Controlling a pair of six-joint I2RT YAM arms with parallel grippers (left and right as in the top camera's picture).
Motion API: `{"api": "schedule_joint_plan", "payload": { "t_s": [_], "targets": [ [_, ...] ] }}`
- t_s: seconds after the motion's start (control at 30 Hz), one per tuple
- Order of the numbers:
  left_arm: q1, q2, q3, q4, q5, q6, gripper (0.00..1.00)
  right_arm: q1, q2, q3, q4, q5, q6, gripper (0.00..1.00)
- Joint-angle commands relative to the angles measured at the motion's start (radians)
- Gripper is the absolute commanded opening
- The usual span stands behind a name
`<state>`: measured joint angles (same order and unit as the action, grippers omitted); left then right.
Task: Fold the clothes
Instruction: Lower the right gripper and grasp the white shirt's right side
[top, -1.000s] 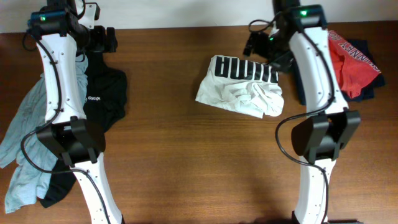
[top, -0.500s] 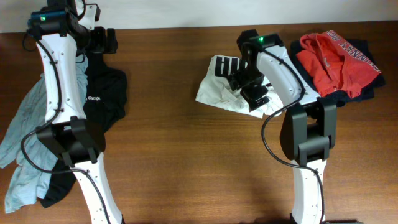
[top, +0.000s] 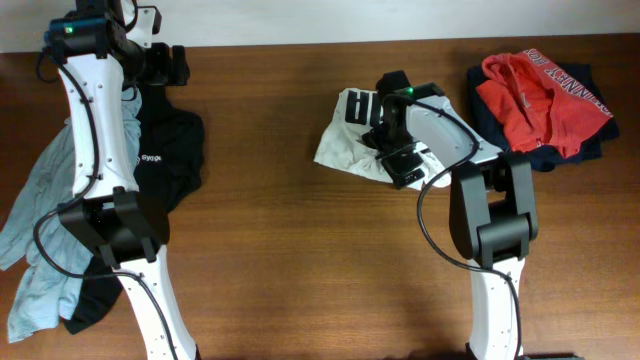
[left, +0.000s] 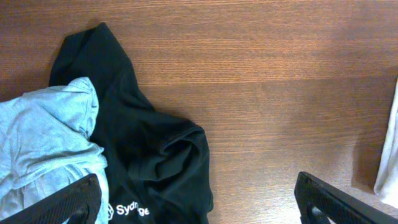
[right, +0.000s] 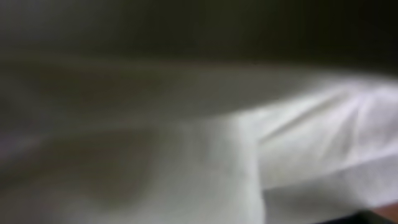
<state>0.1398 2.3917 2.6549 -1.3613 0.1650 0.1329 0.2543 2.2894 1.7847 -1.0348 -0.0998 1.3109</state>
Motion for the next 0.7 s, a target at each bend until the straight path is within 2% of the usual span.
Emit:
{"api": "schedule_joint_plan", "payload": {
  "t_s": [0.0,0.03,0.13,0.2,0.23,0.27,0.4,0.57,0.67],
  "targets": [
    [-0.002,-0.035,-0.005,-0.003,0.003,-0.009,0.99,0.037,0.010,-0.054,0.063,0.040,-0.098,0.90],
    [-0.002,-0.035,-0.005,-0.003,0.003,-0.009,0.99,0.040,0.010,-0.058,0.079,0.047,-0.166,0.80],
    [-0.002,-0.035,-0.005,-0.004,0.003,-0.009,0.99,0.040,0.010,-0.059,0.110,0.059,-0.397,0.56],
    [-0.002,-0.035,-0.005,-0.004,0.003,-0.009,0.99,0.033,0.010,-0.059,0.116,0.060,-0.538,0.34],
    [-0.002,-0.035,-0.005,-0.004,0.003,-0.009,0.99,0.019,0.010,-0.059,0.103,0.061,-0.652,0.14],
    [-0.002,-0.035,-0.005,-0.005,0.003,-0.009,0.99,0.010,0.010,-0.059,0.092,0.060,-0.698,0.04],
    [-0.002,-0.035,-0.005,-0.008,0.003,-0.009,0.99,-0.038,0.010,-0.059,0.040,0.060,-0.877,0.04],
    [-0.002,-0.035,-0.005,-0.008,0.003,-0.009,0.99,-0.103,0.010,-0.059,-0.029,0.071,-1.226,0.04],
    [-0.002,-0.035,-0.005,-0.008,0.003,-0.009,0.99,-0.138,0.010,-0.059,-0.039,0.146,-1.299,0.04]
  ]
}}
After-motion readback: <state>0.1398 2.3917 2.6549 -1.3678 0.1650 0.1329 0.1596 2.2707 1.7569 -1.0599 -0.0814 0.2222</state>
